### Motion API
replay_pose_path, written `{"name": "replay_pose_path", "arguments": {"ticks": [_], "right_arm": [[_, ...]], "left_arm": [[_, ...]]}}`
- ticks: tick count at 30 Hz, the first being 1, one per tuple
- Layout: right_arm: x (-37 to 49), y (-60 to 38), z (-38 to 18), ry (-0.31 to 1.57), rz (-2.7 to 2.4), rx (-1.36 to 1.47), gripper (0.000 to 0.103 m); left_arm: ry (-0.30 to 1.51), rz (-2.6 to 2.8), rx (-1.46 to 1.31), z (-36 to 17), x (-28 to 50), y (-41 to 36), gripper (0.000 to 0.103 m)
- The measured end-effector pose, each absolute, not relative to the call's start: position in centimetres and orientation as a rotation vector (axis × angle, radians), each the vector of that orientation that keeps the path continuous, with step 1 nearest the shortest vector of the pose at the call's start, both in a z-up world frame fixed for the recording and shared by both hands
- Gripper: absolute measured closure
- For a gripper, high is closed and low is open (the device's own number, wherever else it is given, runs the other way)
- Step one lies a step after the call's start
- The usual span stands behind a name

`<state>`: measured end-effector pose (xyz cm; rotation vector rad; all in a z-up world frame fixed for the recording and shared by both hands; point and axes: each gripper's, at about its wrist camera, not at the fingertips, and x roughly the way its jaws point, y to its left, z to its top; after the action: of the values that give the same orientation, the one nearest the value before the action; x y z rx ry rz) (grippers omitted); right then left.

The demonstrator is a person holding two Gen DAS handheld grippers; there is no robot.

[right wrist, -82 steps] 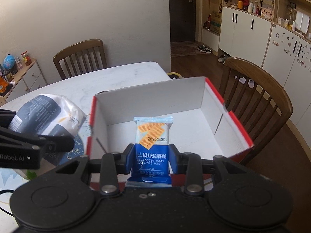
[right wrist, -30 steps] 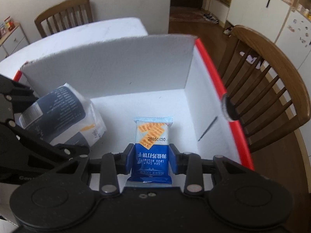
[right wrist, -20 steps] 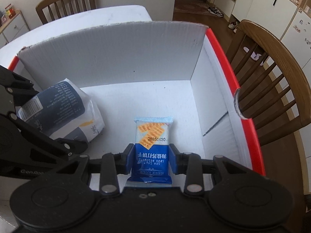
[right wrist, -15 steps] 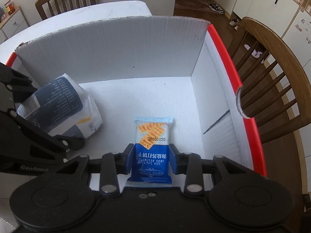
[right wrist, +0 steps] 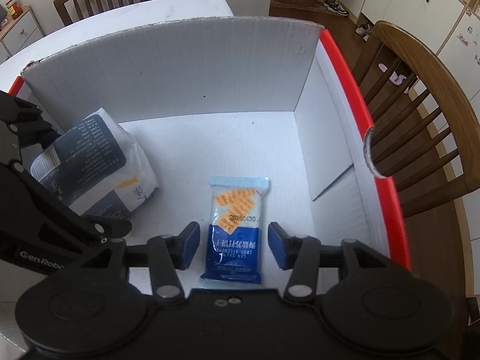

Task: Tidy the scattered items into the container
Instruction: 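Open both grippers to drop the cracker packet and wipes pack in the box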

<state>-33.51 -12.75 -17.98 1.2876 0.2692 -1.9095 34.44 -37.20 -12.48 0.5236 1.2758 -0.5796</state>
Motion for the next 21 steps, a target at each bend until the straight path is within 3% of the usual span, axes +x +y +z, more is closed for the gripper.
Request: {"name": "replay_pose_path", "arguments": {"ticks": [13,14,21], "right_arm": [[-33.6,-11.1,-15.2,0.199,-1.928,1.251,0.052],[-33.5,-10.9,-14.9,0.095,-2.020,1.276,0.052],[-32.5,-9.5,-12.9,0.037,-2.035,1.224,0.052]], "left_arm": [[1.220,-0.623,0.469,-9.8,33.2,-36.6,0.013],[1.207,-0.642,0.487,-9.4,33.2,-36.4,0.013],[1.147,-0.647,0.468,-6.9,31.4,-35.3,0.013]]}}
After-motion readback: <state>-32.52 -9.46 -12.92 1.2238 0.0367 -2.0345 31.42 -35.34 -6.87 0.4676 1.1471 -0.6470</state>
